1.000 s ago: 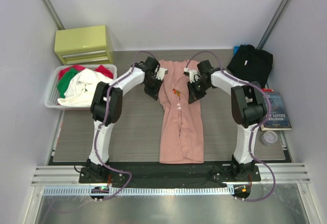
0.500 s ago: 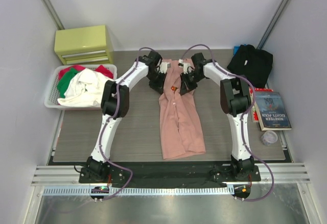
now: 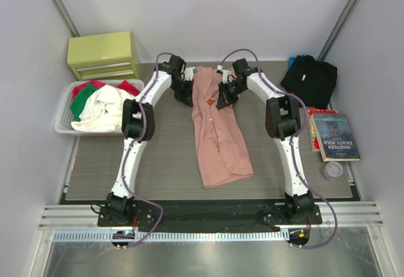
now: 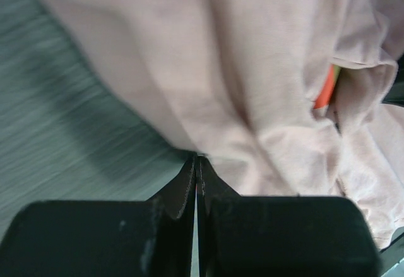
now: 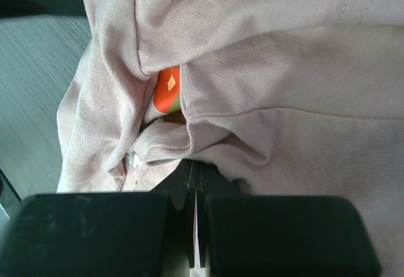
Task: Fold and stack the t-shirts
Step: Grab the bottom of the folded rectangular tshirt with right arm
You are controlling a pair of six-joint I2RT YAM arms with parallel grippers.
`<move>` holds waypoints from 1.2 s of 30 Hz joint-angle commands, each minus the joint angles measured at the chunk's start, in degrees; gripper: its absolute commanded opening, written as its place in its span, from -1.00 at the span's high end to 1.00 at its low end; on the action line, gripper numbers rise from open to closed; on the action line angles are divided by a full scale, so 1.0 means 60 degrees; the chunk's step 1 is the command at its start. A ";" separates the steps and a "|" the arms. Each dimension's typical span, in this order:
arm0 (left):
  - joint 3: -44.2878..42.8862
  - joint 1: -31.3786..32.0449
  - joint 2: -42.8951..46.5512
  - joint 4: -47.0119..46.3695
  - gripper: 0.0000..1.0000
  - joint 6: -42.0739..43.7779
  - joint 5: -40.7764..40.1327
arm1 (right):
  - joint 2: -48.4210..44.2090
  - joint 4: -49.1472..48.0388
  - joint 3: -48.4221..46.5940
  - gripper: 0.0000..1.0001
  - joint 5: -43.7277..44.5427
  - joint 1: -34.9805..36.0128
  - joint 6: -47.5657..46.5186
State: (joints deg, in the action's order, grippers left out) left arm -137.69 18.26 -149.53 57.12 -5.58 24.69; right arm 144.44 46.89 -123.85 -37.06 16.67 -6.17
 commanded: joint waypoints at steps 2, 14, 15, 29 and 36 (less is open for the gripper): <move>-0.0007 -0.0480 -0.0318 0.0308 1.00 0.0490 -0.0701 | 0.0172 -0.0007 0.0410 0.98 0.0743 0.0035 -0.0376; 0.4913 -0.0392 0.4249 -0.1215 0.99 0.1428 -0.0073 | -0.5627 -0.2074 0.5758 0.98 0.1620 0.0562 -0.0846; 0.5133 -0.0334 0.4471 -0.1171 1.00 0.1487 0.0001 | -0.5805 -0.2088 0.6035 0.98 0.1664 0.0591 -0.0875; 0.9790 0.1320 0.8544 -0.0526 0.01 0.2103 0.1964 | -1.0243 -0.0523 0.9317 -0.01 0.1226 0.0621 -0.1432; 0.9942 0.1995 0.8182 0.0159 -0.04 0.2717 0.2782 | -1.0979 -0.0477 1.0447 -0.04 0.1006 0.0621 -0.1432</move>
State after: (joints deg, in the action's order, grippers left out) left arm -75.16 30.44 -98.32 55.31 8.05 35.79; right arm 78.54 43.86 -62.19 -29.02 20.29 -14.46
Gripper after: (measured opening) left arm 0.515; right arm 0.519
